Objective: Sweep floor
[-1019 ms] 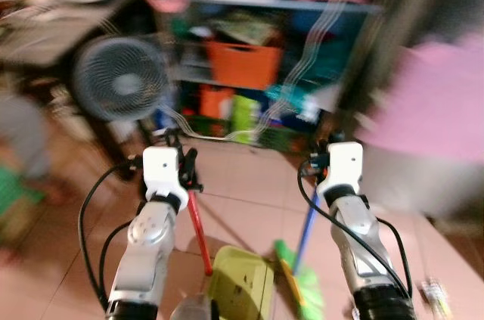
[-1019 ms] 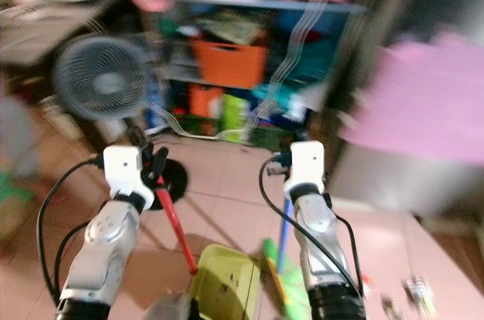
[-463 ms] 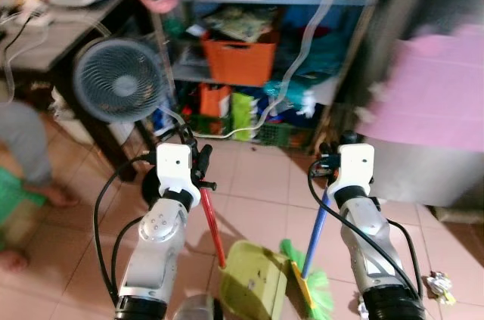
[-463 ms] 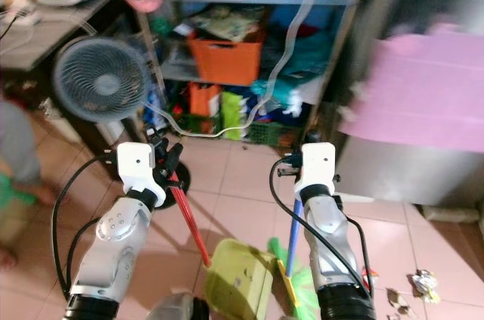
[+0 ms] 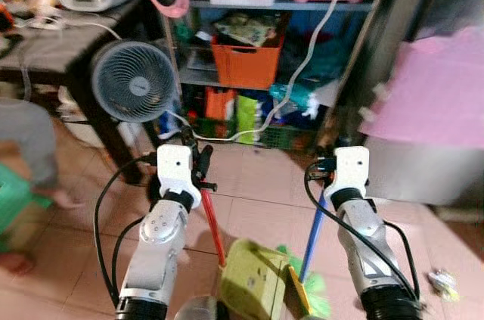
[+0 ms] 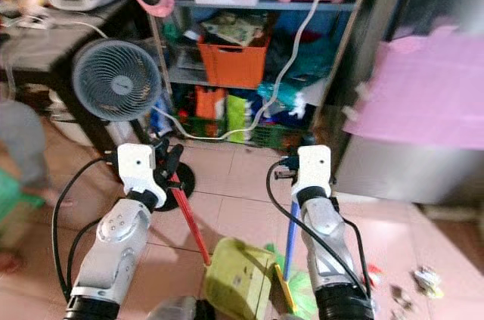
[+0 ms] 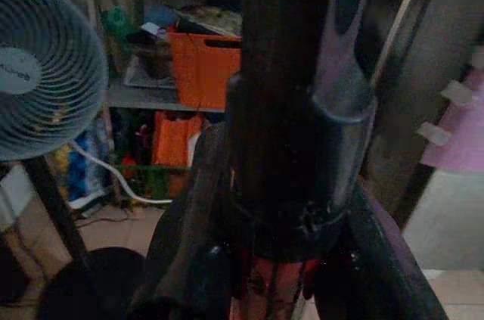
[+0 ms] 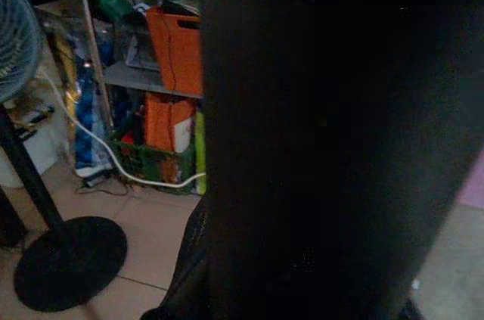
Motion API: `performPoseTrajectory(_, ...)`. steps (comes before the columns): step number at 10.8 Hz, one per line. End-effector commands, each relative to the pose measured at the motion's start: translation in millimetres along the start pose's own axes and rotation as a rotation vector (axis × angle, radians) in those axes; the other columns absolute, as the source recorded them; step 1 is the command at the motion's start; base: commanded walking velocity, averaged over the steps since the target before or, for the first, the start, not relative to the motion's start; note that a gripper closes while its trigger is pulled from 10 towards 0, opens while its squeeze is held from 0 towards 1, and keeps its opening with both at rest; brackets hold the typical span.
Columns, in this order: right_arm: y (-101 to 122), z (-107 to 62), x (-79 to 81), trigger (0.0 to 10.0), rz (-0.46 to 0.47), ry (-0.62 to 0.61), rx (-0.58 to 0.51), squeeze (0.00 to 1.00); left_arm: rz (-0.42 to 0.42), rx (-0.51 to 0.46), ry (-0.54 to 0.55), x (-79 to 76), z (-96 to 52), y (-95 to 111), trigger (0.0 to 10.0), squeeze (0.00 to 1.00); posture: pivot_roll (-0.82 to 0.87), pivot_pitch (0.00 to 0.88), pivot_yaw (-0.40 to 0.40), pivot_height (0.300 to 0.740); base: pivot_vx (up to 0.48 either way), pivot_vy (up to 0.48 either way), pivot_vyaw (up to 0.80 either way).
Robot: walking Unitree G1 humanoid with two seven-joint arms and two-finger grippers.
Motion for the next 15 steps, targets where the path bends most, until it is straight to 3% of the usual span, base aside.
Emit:
performPoseTrajectory(1,-7,-0.6,4.0,10.0,0.024,0.006,0.032,0.00,-0.037,-0.035,0.004,-2.5,2.7,8,10.0,0.00,-0.03,0.000,0.055,0.740,0.000,0.480,0.00)
performPoseTrajectory(10,-2,3.9,2.7,10.0,0.013,0.004,0.009,0.00,-0.017,-0.052,0.034,5.4,11.3,13,10.0,0.00,-0.05,0.000,0.070,0.740,0.000,0.456,0.00)
performPoseTrajectory(12,5,11.1,2.9,10.0,0.010,0.002,-0.007,0.00,0.022,-0.077,0.097,21.5,20.6,23,10.0,0.00,-0.05,0.000,0.072,0.740,0.000,0.000,-0.80)
performPoseTrajectory(15,3,8.7,-3.1,10.0,0.018,-0.020,-0.007,0.00,-0.020,-0.047,0.119,21.2,17.2,15,10.0,0.00,-0.06,0.000,0.085,0.740,0.000,0.000,-0.80)
Point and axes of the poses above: a point about 5 cm out from each wrist's last joint towards the gripper, its own z axis pointing out of the wrist towards the gripper, its own y axis along the axis of the wrist's last joint, x = y × z, the point moved 2 cm from there along z, pointing out of the wrist towards the gripper, and after that the axes turned 14 degrees about z, right-handed, at the moved point
